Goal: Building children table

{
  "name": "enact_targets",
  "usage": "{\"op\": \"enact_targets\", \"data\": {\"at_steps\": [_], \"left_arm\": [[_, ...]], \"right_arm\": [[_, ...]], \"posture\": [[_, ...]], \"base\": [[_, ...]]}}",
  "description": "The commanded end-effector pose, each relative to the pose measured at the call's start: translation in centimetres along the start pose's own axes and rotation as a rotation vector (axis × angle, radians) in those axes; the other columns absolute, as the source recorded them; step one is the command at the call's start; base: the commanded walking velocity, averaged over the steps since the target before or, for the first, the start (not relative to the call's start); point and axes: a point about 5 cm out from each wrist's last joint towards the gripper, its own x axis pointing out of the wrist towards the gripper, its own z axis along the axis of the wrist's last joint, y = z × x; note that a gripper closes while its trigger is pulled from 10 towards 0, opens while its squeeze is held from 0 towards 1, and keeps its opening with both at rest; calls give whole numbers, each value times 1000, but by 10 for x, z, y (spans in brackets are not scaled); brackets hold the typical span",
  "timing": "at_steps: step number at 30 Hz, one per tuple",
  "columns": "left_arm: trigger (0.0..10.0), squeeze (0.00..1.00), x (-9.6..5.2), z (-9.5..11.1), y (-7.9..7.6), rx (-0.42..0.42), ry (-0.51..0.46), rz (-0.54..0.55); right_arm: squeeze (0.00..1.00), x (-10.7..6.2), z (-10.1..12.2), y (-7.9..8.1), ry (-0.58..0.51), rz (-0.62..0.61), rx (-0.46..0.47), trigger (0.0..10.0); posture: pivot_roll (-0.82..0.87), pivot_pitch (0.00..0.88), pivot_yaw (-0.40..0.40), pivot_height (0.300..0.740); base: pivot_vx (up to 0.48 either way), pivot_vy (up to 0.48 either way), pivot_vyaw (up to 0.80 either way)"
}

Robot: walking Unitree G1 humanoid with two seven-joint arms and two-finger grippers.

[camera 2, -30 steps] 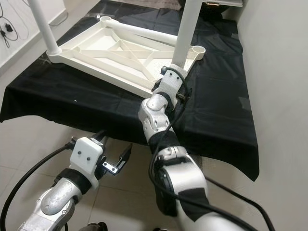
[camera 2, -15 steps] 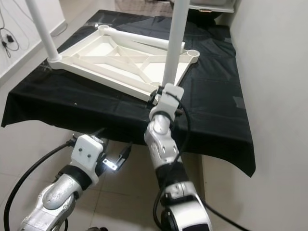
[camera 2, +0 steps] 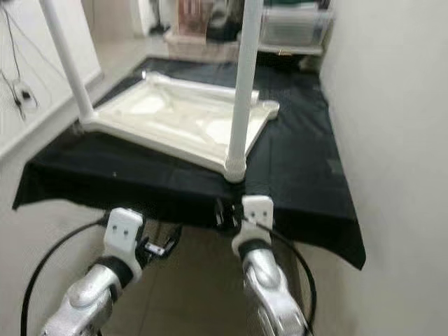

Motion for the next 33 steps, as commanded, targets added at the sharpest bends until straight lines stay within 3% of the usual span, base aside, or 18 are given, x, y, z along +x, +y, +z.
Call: {"op": "enact_targets", "data": {"at_steps": [1, 14, 17, 28, 33], "left_arm": [[10000, 0, -2, -9, 1, -16, 30, 14], [10000, 0, -1, -18, 0, -35, 36, 61], [10000, 0, 3, -20, 3, -28, 37, 93], [10000, 0, 6, -18, 5, -20, 22, 124], [10000, 0, 2, -17, 14, -12, 6, 184]], "right_arm": [[0, -4, 0, 0, 15, 6, 7, 10000], [0, -9, -9, -4, 76, 35, -8, 10000], [0, -9, -15, -5, 115, 19, -7, 10000], [0, -3, -7, -6, 91, 6, 9, 10000], [0, -3, -10, -3, 105, 30, 14, 10000]], "posture": [[5, 4, -11, 740], [-14, 0, -23, 740], [-2, 0, -15, 740], [15, 0, -27, 740], [28, 0, -28, 740]], "base": [[0, 0, 0], [0, 0, 0], [0, 0, -738], [0, 0, -143], [0, 0, 0]]}}
